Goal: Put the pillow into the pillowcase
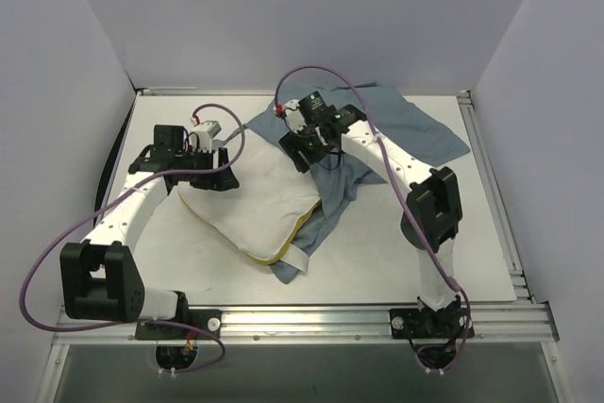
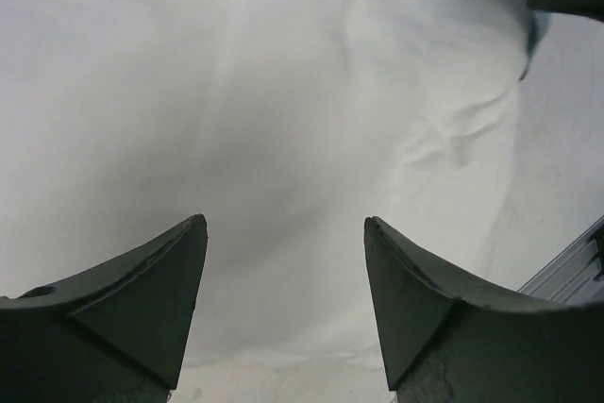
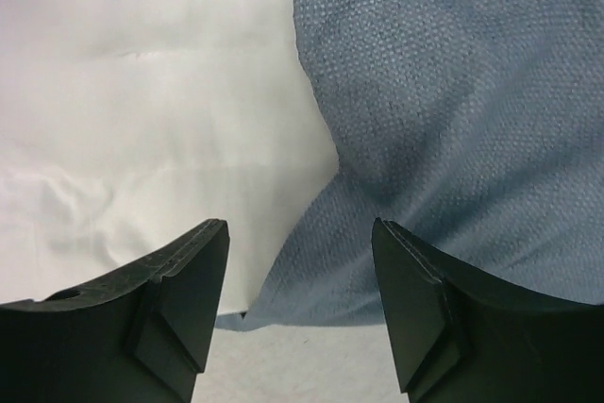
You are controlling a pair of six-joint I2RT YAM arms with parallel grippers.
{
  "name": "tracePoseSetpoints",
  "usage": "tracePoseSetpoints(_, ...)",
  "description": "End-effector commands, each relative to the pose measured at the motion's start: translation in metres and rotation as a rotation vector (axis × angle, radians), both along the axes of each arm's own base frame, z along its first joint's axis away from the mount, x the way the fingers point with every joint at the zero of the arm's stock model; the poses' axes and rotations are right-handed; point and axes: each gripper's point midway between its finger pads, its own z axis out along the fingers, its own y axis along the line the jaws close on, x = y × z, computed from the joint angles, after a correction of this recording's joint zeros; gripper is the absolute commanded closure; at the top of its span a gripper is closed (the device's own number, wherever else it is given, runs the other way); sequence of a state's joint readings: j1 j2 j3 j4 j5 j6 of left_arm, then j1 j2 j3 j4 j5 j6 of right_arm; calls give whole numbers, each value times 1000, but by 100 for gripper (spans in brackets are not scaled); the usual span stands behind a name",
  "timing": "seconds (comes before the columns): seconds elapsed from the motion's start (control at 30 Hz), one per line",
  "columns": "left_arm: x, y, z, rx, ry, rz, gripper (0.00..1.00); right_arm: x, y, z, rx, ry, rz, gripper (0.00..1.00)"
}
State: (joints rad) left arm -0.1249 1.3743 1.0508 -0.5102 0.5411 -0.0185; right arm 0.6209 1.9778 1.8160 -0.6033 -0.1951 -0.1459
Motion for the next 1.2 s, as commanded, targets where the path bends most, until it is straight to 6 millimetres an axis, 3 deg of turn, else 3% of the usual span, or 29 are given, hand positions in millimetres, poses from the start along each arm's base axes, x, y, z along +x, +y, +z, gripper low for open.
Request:
tracePoseSetpoints(0.0,-29,17,-23,21,154,69,25,15,-14,-12,-173,-59,18,38)
tracePoseSetpoints(0.07,-33,18,-34,16,196,89,25,16,-16,-30,-236,-45,36,41)
tracePoseSetpoints(0.23,-23,21,-60,31,245,129,25,25,-20,-57,-351,-54,60,64)
tracePoseSetpoints(0.4,-10,19,-68,27,230,122,29,29,-16,-48,-358,-83,65,100)
tracePoseSetpoints(0.47,-3,16,-70,13,221,116,32,18,-7,-32,-312,-84,105,100)
tracePoseSetpoints(0.57,11,10,-67,-15,188,97,43,-25,21,0,-91,17,202,100)
tracePoseSetpoints(0.6,20,8,-62,-29,154,95,51,-56,44,13,56,111,289,100)
tracePoseSetpoints(0.63,24,5,-64,-39,153,91,55,-77,54,36,155,146,334,100)
tracePoseSetpoints(0.67,29,3,-63,-47,145,90,59,-98,62,43,226,210,369,100)
tracePoseSetpoints(0.7,33,-2,-59,-72,136,74,62,-127,76,55,305,284,418,100)
tracePoseSetpoints(0.73,42,-8,-53,-103,118,67,72,-158,88,77,412,364,504,100)
tracePoseSetpoints(0.8,49,-21,-40,-178,91,35,79,-198,105,96,472,449,570,100)
tracePoseSetpoints(0.83,49,-25,-36,-223,103,46,87,-200,107,99,474,453,566,100)
tracePoseSetpoints(0.9,49,-30,-28,-258,86,40,95,-188,107,85,448,462,532,100)
tracePoseSetpoints(0.93,42,-31,-26,-280,94,33,99,-168,97,70,427,470,464,100)
tracePoseSetpoints(1.03,22,-32,-19,-287,102,-16,98,-128,59,1,265,559,250,100)
tracePoseSetpoints(1.07,15,-32,-17,-280,106,-33,91,-120,44,-18,191,573,199,100)
tracePoseSetpoints(1.1,4,-27,-16,-246,100,-71,86,-128,27,-43,111,672,164,100)
tracePoseSetpoints(1.13,0,-24,-16,-216,92,-88,79,-131,15,-54,66,702,173,100)
tracePoseSetpoints(1.17,2,-21,-6,-191,63,-106,64,-139,7,-62,34,744,165,100)
